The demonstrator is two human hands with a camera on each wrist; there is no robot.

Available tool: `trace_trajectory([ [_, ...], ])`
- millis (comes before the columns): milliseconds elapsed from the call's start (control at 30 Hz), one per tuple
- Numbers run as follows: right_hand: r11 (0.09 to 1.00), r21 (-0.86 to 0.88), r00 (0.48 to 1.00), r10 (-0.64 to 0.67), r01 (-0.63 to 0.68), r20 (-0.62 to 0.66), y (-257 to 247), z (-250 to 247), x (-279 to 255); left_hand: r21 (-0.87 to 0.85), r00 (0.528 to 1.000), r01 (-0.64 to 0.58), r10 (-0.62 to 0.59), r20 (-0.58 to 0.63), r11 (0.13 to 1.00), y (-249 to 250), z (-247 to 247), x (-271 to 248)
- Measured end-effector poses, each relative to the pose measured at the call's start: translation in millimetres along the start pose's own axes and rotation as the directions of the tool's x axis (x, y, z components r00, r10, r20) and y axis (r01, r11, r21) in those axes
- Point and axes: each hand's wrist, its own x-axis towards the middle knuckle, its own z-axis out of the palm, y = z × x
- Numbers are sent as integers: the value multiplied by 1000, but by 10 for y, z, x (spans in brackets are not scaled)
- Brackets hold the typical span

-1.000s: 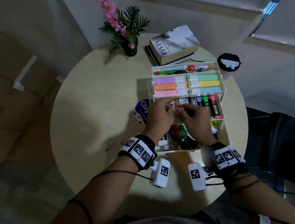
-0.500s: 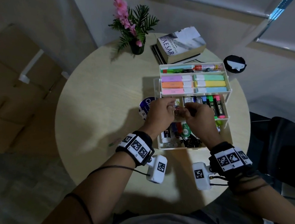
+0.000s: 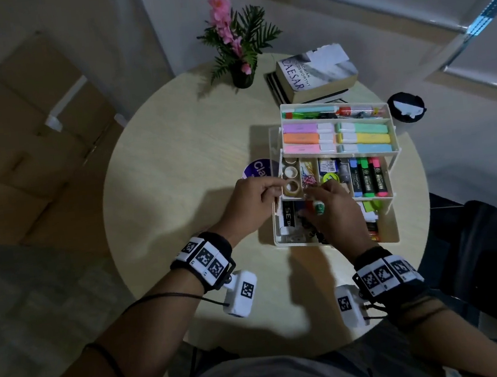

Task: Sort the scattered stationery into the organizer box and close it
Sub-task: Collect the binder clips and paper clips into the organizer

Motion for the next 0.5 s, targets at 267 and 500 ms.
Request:
trace_trajectory([
  [267,989,27,989,-147,146,33,93,-164,159,-15,997,37,-38,-68,999,-284,-117,-280],
  [500,988,55,990,-141,142,-18,119,-266,237,-120,981,149,-162,-104,982,-717,-127,-589],
])
